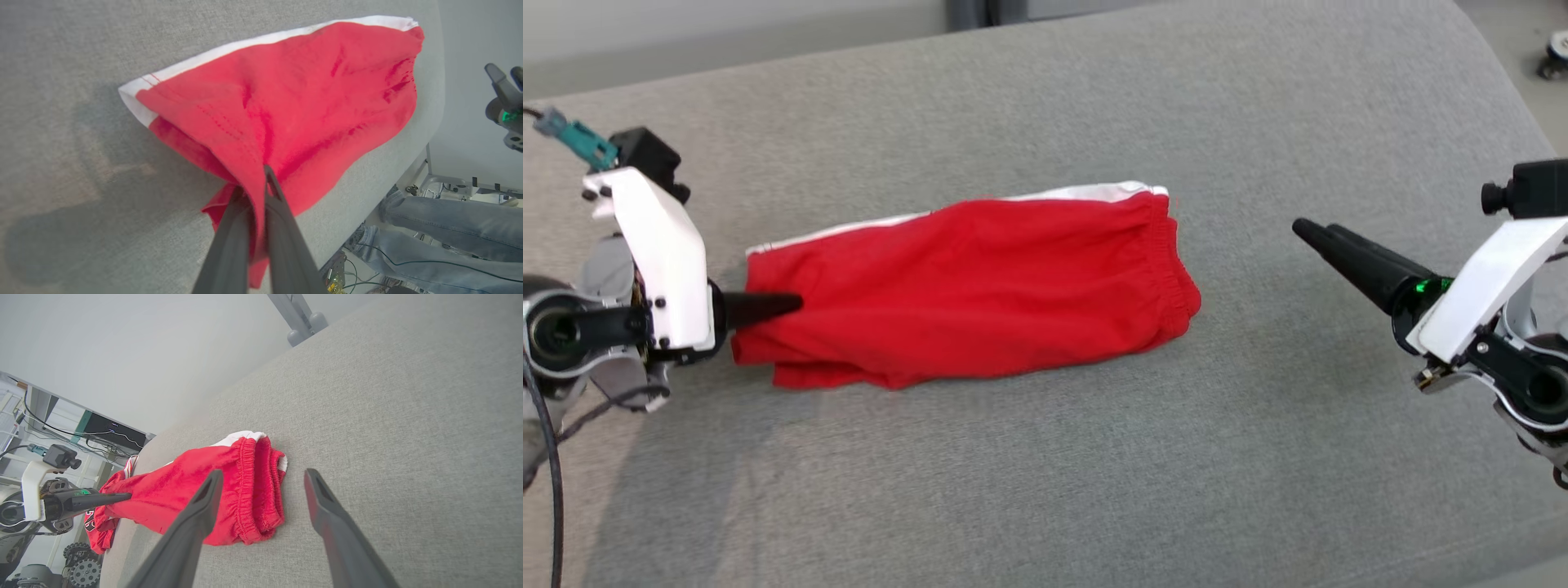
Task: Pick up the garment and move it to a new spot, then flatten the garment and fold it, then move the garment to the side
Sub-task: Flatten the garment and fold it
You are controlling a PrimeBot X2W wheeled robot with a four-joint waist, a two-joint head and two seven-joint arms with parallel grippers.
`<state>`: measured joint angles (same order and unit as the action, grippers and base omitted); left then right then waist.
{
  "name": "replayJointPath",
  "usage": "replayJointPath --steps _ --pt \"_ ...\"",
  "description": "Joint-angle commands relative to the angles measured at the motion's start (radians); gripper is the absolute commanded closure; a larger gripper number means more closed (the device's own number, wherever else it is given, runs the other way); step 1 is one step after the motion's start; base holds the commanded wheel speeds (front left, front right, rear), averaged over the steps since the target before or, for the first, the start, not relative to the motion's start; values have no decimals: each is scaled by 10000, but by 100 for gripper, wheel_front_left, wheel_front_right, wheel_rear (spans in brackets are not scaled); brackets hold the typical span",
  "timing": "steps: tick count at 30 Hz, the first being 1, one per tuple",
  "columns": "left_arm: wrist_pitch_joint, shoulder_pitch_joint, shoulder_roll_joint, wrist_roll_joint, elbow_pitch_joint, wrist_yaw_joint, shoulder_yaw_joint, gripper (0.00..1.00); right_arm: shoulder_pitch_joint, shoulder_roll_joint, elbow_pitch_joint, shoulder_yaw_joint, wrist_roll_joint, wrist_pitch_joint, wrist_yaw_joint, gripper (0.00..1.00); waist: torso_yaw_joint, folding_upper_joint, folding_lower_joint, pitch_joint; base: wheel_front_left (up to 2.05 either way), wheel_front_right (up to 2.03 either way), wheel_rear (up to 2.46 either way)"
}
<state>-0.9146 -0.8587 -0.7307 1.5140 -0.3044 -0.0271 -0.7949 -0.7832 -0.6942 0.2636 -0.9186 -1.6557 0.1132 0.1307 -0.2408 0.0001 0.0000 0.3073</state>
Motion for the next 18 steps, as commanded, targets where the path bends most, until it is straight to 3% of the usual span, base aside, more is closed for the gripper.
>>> replayJointPath --steps 1,13,14,15,18 --pt "67 313 16 175 35 76 42 100 181 -85 7 -22 -77 -82 3 0 293 -1 0 -296 0 0 0" --pt "468 1400 -29 426 151 127 10 100 549 -303 6 -163 -334 -66 3 0 660 -1 0 -764 0 0 0" --pt "476 1437 -37 401 134 117 -27 65 533 -317 15 -177 -338 -38 3 0 668 -1 0 -798 0 0 0" --pt "528 1440 -56 304 113 97 -50 0 519 -318 27 -202 -353 -29 3 0 676 -1 0 -834 0 0 0" --pt "549 1529 -34 224 52 110 -103 0 485 -325 47 -272 -381 -29 3 0 703 -1 0 -972 0 0 0"
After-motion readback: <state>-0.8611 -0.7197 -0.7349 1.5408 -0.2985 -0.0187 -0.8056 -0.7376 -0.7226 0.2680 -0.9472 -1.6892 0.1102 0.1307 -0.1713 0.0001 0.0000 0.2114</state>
